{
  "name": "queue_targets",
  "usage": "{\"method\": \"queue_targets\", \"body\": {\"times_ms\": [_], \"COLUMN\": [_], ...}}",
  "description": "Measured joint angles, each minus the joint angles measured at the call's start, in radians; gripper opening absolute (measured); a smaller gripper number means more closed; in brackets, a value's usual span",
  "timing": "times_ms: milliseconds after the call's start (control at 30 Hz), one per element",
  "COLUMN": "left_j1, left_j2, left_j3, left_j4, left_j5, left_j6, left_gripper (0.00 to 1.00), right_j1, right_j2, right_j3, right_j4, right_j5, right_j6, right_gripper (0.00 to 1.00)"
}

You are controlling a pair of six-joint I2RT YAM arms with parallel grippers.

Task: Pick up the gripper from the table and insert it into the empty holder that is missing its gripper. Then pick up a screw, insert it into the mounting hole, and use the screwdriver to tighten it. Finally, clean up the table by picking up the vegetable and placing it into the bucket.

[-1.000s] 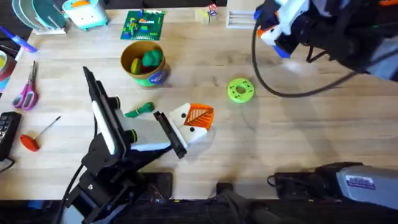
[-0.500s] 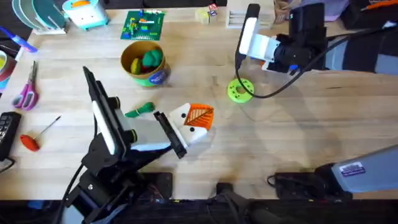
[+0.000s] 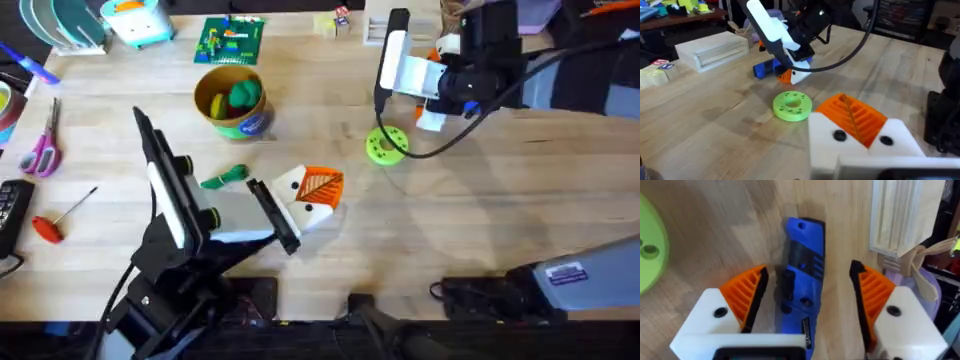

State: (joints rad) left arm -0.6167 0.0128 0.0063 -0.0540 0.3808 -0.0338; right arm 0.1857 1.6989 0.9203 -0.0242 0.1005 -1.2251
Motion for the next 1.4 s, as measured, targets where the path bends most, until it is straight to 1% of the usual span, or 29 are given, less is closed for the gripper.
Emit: {"method": "queue_targets", "body": {"times_ms": [100, 233, 267, 300, 367, 433, 467, 500, 567, 700, 867, 967, 1067, 1133, 1167, 1233, 1300, 1333, 1400], "left_j1": [0.0, 0.0, 0.0, 0.0, 0.0, 0.0, 0.0, 0.0, 0.0, 0.0, 0.0, 0.0, 0.0, 0.0, 0.0, 0.0, 0.0, 0.0, 0.0], "left_j2": [0.0, 0.0, 0.0, 0.0, 0.0, 0.0, 0.0, 0.0, 0.0, 0.0, 0.0, 0.0, 0.0, 0.0, 0.0, 0.0, 0.0, 0.0, 0.005], "left_j3": [0.0, 0.0, 0.0, 0.0, 0.0, 0.0, 0.0, 0.0, 0.0, 0.0, 0.0, 0.0, 0.0, 0.003, 0.01, 0.046, 0.112, 0.161, 0.278], "left_j4": [0.0, 0.0, 0.0, 0.0, 0.0, 0.0, 0.0, 0.0, 0.0, 0.0, 0.0, 0.0, 0.0, -0.008, -0.022, -0.096, -0.212, -0.282, -0.421], "left_j5": [0.0, 0.0, -0.001, -0.001, -0.001, -0.003, -0.003, -0.003, -0.003, -0.003, -0.004, -0.004, -0.014, -0.031, -0.048, -0.105, -0.177, -0.217, -0.288], "left_j6": [0.0, 0.0, 0.0, 0.003, 0.003, 0.003, 0.002, 0.001, 0.003, 0.003, 0.003, 0.004, 0.005, 0.001, -0.011, -0.066, -0.135, -0.169, -0.211], "left_gripper": [0.009, 0.009, 0.026, 0.16, 0.46, 0.787, 0.913, 0.97, 0.991, 0.993, 0.993, 0.993, 0.993, 0.992, 0.992, 0.992, 0.992, 0.992, 0.993], "right_j1": [0.008, 0.029, 0.034, 0.036, 0.036, 0.036, 0.036, 0.036, 0.036, 0.036, 0.036, 0.036, 0.037, 0.044, 0.051, 0.072, 0.096, 0.108, 0.127], "right_j2": [-0.007, -0.029, -0.039, -0.051, -0.086, -0.134, -0.159, -0.183, -0.229, -0.329, -0.44, -0.471, -0.477, -0.477, -0.477, -0.477, -0.477, -0.477, -0.477], "right_j3": [0.0, 0.0, 0.0, 0.0, 0.0, 0.0, 0.0, 0.0, 0.0, 0.0, 0.0, 0.0, 0.0, 0.0, 0.0, 0.0, 0.0, 0.0, 0.0], "right_j4": [-0.012, -0.039, -0.041, -0.041, -0.043, -0.044, -0.044, -0.044, -0.044, -0.057, -0.085, -0.09, -0.092, -0.096, -0.097, -0.096, -0.094, -0.09, -0.084], "right_j5": [0.004, -0.001, -0.004, -0.006, -0.009, -0.012, -0.011, -0.011, -0.012, -0.012, -0.013, -0.013, -0.015, -0.015, -0.015, -0.015, -0.016, -0.016, -0.018], "right_j6": [0.042, 0.174, 0.213, 0.25, 0.333, 0.417, 0.459, 0.496, 0.572, 0.743, 0.901, 0.955, 0.984, 0.994, 0.998, 1.004, 1.009, 1.009, 1.01], "right_gripper": [0.992, 0.992, 0.993, 0.994, 0.994, 0.994, 0.994, 0.994, 0.994, 0.994, 0.994, 0.994, 0.994, 0.994, 0.994, 0.994, 0.994, 0.994, 0.994]}}
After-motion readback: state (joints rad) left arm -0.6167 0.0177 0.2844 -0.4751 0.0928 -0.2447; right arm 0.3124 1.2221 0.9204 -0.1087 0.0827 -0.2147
